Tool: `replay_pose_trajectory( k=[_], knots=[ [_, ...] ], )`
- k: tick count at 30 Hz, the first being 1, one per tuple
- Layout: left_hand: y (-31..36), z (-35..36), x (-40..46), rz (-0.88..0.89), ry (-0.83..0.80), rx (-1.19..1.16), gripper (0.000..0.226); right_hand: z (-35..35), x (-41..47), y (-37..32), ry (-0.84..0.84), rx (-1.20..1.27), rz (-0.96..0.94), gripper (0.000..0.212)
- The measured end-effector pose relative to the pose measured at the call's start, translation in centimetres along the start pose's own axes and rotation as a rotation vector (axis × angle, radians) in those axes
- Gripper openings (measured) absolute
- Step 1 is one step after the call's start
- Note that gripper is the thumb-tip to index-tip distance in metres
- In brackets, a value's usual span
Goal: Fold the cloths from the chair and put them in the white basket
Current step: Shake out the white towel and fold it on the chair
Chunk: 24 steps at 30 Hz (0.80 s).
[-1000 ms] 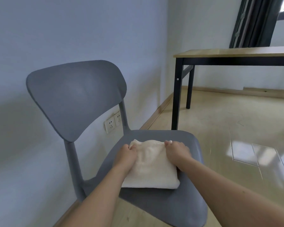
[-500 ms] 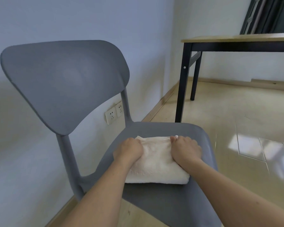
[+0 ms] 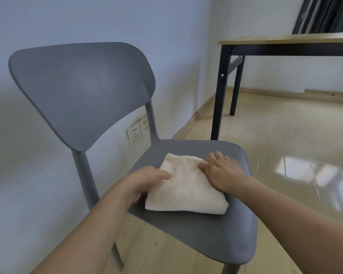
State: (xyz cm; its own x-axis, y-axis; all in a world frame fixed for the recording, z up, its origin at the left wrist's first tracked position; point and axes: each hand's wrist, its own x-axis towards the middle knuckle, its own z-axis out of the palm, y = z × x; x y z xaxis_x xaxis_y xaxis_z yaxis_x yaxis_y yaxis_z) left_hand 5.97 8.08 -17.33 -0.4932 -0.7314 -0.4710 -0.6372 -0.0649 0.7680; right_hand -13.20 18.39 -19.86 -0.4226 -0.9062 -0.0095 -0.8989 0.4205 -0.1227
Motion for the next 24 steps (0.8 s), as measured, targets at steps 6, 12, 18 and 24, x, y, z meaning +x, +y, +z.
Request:
replay_pose_trajectory(
  k=[6,12,18,24],
  knots=[
    [-2.7,0.4,-0.8,0.03,0.111,0.2,0.026,-2.2,-1.4,0.1,-0.201,-0.201,-0.029,0.037],
    [-3.9,-0.2,0.8,0.199,0.208,0.091,0.026,-1.8,-2.2,0.6,-0.278,-0.429,-0.137,0.033],
    [-3.7,-0.8,-0.3,0.251,0.41,0.681,0.03,-1.4,-3.4,-0.1,-0.258,-0.46,-0.112,0.033],
    [-3.5,4.1,-6.4,0.583,0.701,0.842,0.039,-1.5,-4.0,-0.4,-0.297,-0.365,-0.03,0.032]
  ],
)
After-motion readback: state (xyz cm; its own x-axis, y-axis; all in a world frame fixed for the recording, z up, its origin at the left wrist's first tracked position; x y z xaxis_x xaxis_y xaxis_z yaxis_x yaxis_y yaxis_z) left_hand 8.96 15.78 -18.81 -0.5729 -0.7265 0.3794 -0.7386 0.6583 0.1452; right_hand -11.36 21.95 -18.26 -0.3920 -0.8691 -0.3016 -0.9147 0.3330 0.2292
